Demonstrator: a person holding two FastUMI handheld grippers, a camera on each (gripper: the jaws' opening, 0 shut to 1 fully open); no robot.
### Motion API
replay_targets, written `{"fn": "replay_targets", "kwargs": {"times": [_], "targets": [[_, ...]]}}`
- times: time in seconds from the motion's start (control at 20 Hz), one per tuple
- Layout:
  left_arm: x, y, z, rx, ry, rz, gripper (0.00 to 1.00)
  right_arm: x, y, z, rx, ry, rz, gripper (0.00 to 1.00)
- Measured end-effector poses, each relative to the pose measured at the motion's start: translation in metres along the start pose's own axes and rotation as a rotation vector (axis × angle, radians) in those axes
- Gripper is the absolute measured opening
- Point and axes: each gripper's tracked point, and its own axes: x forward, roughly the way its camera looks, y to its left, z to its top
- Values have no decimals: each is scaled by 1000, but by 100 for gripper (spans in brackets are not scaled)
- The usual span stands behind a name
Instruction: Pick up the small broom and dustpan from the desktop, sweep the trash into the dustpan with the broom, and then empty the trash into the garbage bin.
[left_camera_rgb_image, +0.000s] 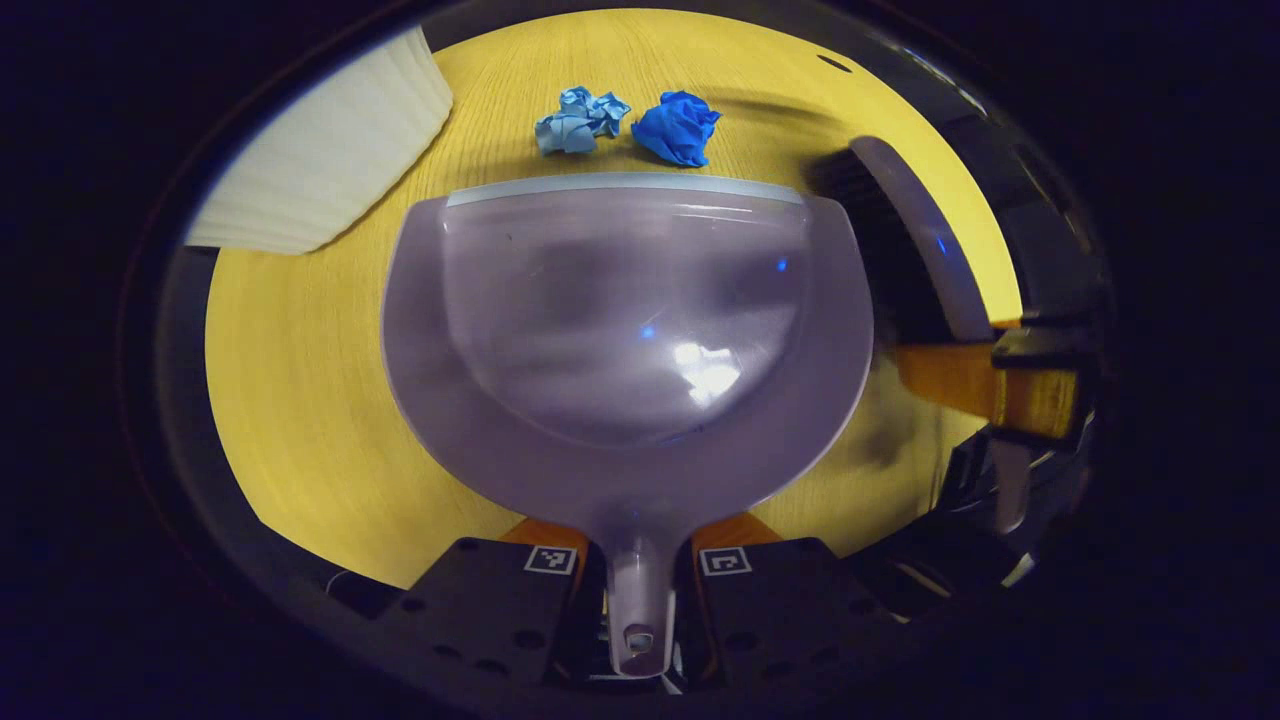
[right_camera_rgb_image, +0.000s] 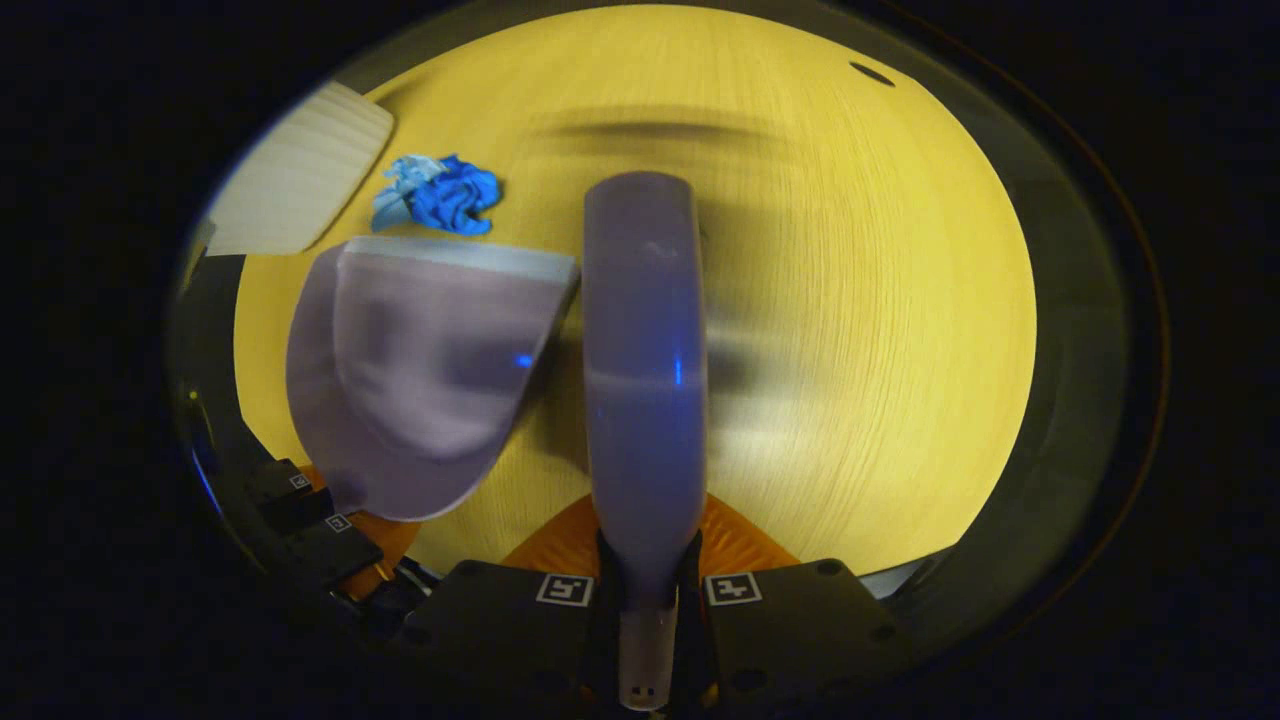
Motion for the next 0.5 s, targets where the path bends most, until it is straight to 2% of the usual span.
{"fn": "replay_targets", "kwargs": {"times": [0.2, 0.3, 0.45, 0.5], "targets": [[-2, 19, -17, 36, 8, 5, 27, -18, -22, 81, -155, -78, -67, 26], [-2, 29, -25, 76, 16, 17, 29, -25, -19, 113, -240, -99, -72, 26], [1, 44, -31, 168, 9, 55, 27, -33, -25, 179, -466, -163, -163, 25], [2, 48, -32, 192, 16, 59, 27, -35, -17, 195, -540, -175, -171, 25]]}}
